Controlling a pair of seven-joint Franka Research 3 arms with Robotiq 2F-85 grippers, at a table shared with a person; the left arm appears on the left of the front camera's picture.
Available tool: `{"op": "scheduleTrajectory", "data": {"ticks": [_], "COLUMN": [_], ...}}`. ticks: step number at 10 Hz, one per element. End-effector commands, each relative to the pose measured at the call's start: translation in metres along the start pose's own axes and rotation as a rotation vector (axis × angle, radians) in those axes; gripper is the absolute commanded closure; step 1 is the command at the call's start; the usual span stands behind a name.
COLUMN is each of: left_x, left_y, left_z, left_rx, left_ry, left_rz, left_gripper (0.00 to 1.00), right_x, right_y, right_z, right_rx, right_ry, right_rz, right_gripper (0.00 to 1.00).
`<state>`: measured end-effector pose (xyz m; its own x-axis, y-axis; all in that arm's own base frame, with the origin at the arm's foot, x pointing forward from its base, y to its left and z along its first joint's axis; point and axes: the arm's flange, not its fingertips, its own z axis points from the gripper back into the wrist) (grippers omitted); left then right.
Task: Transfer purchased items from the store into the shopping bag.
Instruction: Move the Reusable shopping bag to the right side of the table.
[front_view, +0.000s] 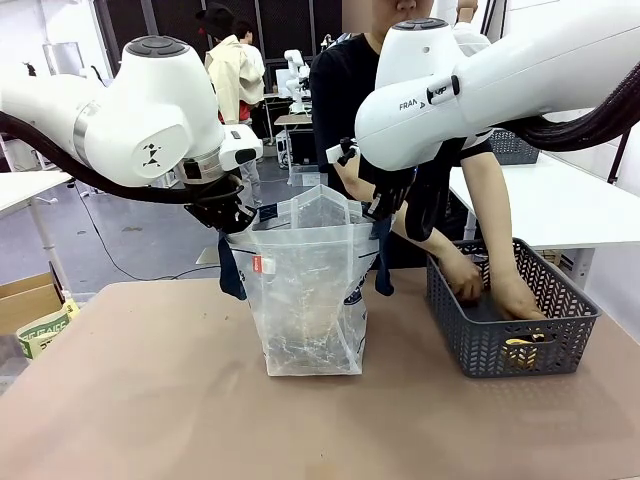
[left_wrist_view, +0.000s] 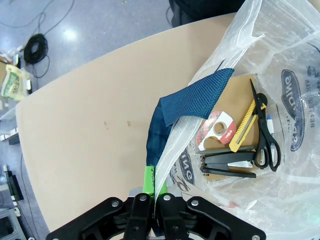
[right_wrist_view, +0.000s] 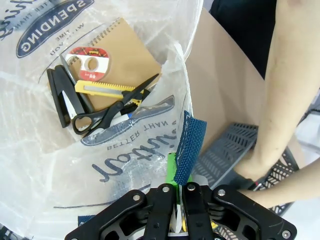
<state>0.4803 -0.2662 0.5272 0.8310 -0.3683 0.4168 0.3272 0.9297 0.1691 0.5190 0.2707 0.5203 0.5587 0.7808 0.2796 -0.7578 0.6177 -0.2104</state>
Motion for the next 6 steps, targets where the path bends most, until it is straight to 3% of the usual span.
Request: {"op": "scheduleTrajectory", "data": {"ticks": [1,6], "left_x": [0.0002,0.0002], "left_y": [0.0019,0.0019], "left_z": [0.001,0.001], "left_rx": [0.004,0.004], "left_ry": [-0.003,-0.003], "left_rz": [0.0,0.0], "left_gripper": [1.0,1.0], "right_x": [-0.0008,-0.0008], "right_y": [-0.0012,-0.0012], "right_z": [0.0005,0.0005], "right_rx": [-0.001,-0.001], "right_ry": [0.0,0.0], "right_rz": [0.0,0.0], "right_gripper": [1.0,1.0]}}
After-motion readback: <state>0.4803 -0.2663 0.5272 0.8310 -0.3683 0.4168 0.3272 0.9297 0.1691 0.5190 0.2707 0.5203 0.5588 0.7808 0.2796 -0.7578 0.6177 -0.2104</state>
